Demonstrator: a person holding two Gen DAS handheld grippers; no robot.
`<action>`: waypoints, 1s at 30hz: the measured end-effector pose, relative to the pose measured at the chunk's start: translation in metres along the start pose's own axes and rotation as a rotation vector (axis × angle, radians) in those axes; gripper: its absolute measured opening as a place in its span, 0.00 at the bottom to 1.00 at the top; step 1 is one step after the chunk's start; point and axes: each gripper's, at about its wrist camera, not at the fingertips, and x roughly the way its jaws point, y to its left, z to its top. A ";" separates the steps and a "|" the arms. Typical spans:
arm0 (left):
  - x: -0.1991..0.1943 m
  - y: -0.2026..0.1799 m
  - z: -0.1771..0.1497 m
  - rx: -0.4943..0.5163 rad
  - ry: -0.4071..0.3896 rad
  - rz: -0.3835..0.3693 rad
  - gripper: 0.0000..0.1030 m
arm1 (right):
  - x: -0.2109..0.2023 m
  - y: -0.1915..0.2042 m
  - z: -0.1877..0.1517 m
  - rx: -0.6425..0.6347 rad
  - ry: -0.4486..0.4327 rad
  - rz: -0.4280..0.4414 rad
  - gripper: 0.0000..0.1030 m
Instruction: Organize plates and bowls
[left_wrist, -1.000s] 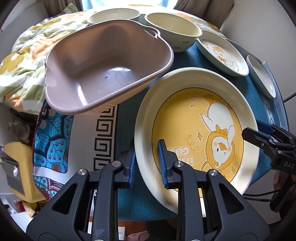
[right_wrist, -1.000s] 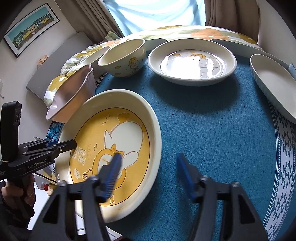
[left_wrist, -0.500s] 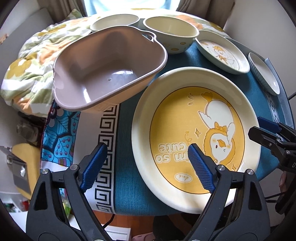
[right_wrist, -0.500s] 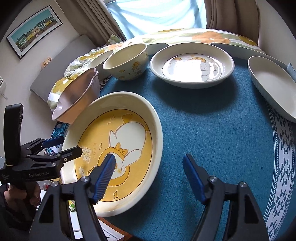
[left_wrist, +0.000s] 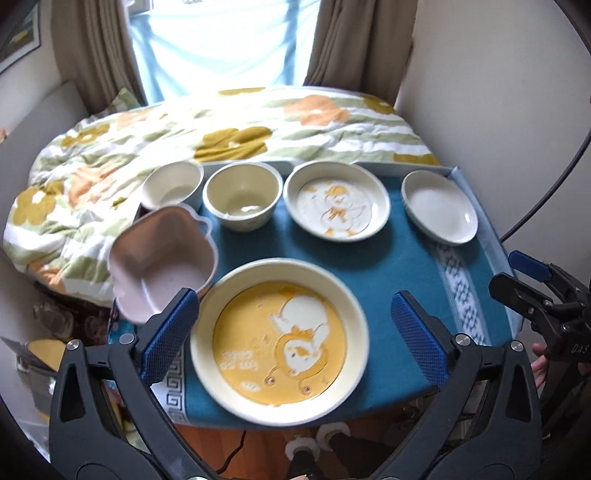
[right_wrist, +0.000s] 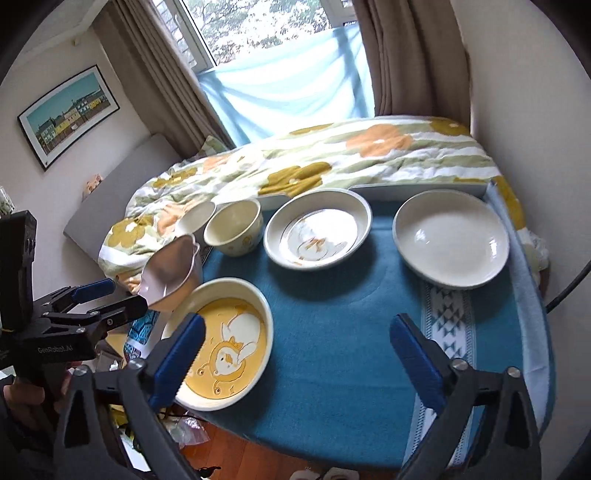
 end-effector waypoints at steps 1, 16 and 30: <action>0.002 -0.012 0.010 0.023 -0.009 -0.024 1.00 | -0.009 -0.008 0.003 0.004 -0.027 -0.020 0.99; 0.125 -0.150 0.127 0.249 0.123 -0.393 1.00 | -0.027 -0.130 0.027 0.323 -0.054 -0.105 0.99; 0.293 -0.171 0.154 0.326 0.410 -0.509 0.76 | 0.069 -0.208 0.017 0.667 0.038 -0.180 0.99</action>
